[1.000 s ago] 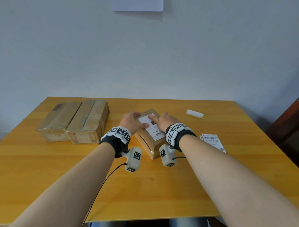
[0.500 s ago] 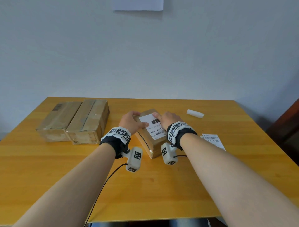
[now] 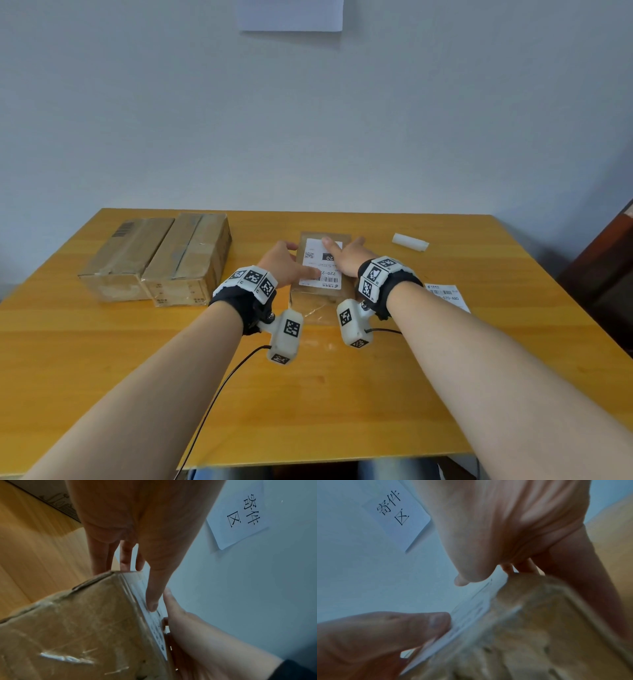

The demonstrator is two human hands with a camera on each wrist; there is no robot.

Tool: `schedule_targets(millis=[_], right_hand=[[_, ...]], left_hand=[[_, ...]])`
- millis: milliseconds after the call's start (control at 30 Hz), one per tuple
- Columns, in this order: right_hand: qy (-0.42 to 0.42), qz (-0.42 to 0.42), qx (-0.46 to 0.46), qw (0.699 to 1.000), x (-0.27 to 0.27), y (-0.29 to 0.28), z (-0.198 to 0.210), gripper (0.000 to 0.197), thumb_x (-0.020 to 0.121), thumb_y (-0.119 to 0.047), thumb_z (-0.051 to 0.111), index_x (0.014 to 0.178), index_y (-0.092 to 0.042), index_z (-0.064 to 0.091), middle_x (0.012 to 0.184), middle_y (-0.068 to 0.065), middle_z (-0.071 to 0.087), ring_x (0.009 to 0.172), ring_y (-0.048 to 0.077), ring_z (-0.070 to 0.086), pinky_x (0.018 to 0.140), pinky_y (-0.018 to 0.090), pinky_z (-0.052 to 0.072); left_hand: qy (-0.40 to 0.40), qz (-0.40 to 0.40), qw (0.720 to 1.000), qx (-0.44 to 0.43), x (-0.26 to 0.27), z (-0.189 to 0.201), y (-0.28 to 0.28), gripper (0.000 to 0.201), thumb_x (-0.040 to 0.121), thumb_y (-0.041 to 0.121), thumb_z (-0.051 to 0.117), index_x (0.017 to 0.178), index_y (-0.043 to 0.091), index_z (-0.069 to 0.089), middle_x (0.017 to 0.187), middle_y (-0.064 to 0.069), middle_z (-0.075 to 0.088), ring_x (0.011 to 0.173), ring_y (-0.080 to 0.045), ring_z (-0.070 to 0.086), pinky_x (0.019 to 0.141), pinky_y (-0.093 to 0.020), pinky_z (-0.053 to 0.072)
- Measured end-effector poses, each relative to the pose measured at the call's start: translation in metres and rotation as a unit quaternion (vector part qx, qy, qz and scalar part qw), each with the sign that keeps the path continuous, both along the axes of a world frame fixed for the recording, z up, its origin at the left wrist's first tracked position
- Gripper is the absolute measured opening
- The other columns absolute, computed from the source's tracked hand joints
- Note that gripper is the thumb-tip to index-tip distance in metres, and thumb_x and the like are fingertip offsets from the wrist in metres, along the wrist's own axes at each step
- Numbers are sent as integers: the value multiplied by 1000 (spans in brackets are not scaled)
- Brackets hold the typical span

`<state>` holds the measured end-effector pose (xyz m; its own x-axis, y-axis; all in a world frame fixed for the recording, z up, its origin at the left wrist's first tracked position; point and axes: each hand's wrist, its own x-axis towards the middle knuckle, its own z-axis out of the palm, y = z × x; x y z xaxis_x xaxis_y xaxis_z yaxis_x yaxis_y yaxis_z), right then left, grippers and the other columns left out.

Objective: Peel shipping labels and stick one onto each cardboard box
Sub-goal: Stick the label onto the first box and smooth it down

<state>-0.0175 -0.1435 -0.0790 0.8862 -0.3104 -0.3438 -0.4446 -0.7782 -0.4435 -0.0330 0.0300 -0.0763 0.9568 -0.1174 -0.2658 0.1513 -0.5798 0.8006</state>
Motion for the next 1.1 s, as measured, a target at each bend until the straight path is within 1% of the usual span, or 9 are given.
schedule_targets(millis=[100,200,267,367,467,600,867,1000,1100], right_hand=[[-17,-4,16,1000,-5,6,7,109,87,-87,35,161,-18,-5,141,18,56,92,31,66,70,38,54],[-33,-9,21,999,-6,13,10,109,84,-88,42,161,-26,-3,160,17,25,129,42,53,98,47,52],[-41,-3,23,999,-8,18,10,107,86,-84,46,161,-25,-2,161,16,16,135,42,48,100,48,49],[-50,0,8,999,-9,27,9,107,85,-84,49,160,-27,0,155,16,19,126,42,55,86,44,49],[-38,17,-26,999,-9,32,2,110,83,-88,45,161,-29,-6,154,17,15,114,42,60,77,41,45],[-44,6,-25,999,-8,31,3,111,84,-85,49,161,-30,-8,151,17,19,116,42,59,78,43,46],[-68,-17,14,997,-4,19,5,105,89,-73,58,161,-27,-1,147,19,38,118,39,59,76,41,44],[-64,-16,9,998,1,12,4,100,91,-72,56,158,-25,0,119,14,63,89,32,67,63,37,50],[-47,-9,6,999,1,5,7,96,96,-69,51,159,-21,-3,88,5,65,63,22,59,48,31,40]], left_hand=[[1,-19,1000,-1,-3,-1,3,91,76,26,91,149,15,37,107,1,70,95,-18,72,94,-43,58],[10,-29,1000,-6,-6,1,5,89,77,25,90,149,15,38,101,3,70,91,-16,71,91,-40,59],[15,-36,999,-3,-8,2,6,87,78,26,90,148,13,40,99,4,68,88,-14,70,86,-37,59],[5,-46,999,17,-10,4,5,83,80,30,88,147,15,42,97,9,60,83,-6,62,68,-24,49],[-1,-52,998,31,-9,2,4,87,76,38,90,148,19,43,105,7,59,92,-10,61,76,-28,48],[-6,-58,997,42,-8,0,5,89,74,42,90,148,21,44,119,-1,61,104,-18,63,90,-35,53],[6,-63,997,35,-7,2,5,84,78,37,89,146,18,44,101,9,65,89,-8,64,76,-28,50],[11,-65,997,32,-5,1,5,86,77,38,89,146,17,44,100,8,65,92,-10,66,86,-33,54],[15,-64,998,24,-4,0,5,84,77,37,89,146,17,44,99,8,65,93,-12,67,93,-36,55]])
